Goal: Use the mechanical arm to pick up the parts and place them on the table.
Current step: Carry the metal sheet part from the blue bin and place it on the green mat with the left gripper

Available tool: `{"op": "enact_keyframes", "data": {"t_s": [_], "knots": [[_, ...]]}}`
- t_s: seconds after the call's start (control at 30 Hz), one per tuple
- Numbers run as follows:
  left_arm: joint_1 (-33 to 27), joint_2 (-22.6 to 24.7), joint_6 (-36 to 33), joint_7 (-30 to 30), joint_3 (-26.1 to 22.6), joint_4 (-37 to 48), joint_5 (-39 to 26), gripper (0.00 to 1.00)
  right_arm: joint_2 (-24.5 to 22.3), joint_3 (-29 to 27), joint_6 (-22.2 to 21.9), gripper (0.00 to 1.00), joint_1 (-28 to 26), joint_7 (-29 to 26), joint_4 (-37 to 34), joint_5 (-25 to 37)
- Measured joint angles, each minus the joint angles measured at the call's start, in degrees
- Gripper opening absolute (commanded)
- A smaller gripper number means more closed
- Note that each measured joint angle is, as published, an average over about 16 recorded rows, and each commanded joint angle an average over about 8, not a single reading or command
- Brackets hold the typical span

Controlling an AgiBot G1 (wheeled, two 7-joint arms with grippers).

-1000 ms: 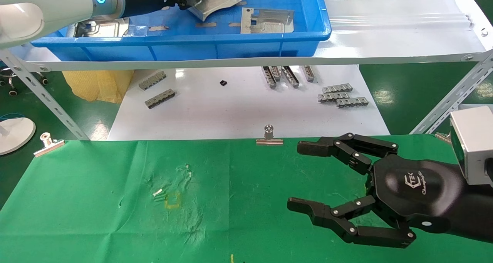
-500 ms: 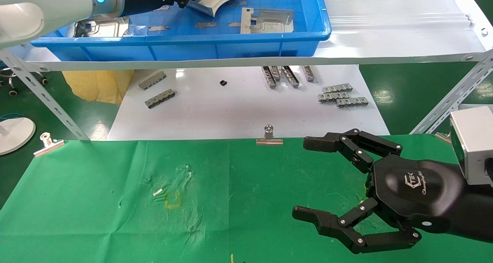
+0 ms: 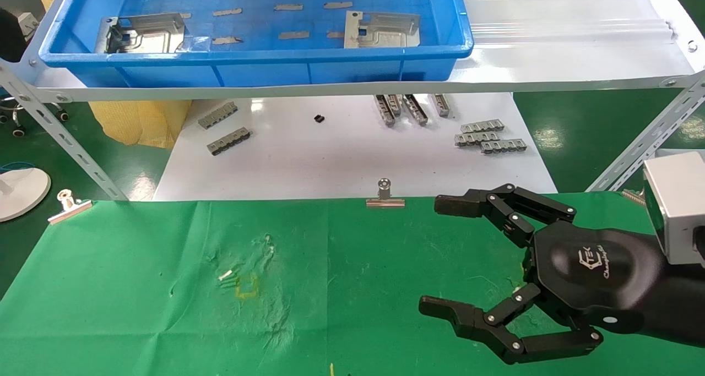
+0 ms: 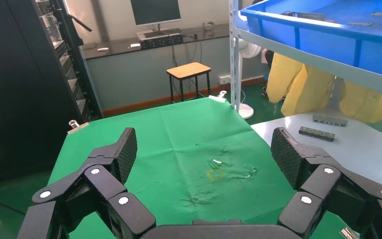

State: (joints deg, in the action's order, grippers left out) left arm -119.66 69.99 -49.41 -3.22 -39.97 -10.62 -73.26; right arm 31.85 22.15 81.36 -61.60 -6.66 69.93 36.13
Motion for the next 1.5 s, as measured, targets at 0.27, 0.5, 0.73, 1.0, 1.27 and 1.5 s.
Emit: {"op": "enact_keyframes", "data": {"t_s": [0.27,0.5,0.73,1.0,1.27,1.5], "knots": [[0.5,-7.2,-15.9,8.8,2.6,-1.2,4.5,0.00,0.0,0.0,0.0,1.00,0.0,0.0,0.0,0.0],[3.1,-13.3,-31.2,17.2,4.2,-3.2,8.6,0.00,0.0,0.0,0.0,1.00,0.0,0.0,0.0,0.0],[9.2,-19.4,-40.5,24.8,3.5,-9.4,13.4,0.00,0.0,0.0,0.0,1.00,0.0,0.0,0.0,0.0],[19.0,-25.2,-40.7,31.8,0.2,-17.3,17.4,0.00,0.0,0.0,0.0,1.00,0.0,0.0,0.0,0.0],[30.1,-26.7,-33.9,42.3,-1.2,-18.6,18.7,0.00,0.0,0.0,0.0,1.00,0.0,0.0,0.0,0.0],[38.1,-25.3,-28.7,52.4,0.0,-16.7,20.1,0.00,0.0,0.0,0.0,1.00,0.0,0.0,0.0,0.0]]}}
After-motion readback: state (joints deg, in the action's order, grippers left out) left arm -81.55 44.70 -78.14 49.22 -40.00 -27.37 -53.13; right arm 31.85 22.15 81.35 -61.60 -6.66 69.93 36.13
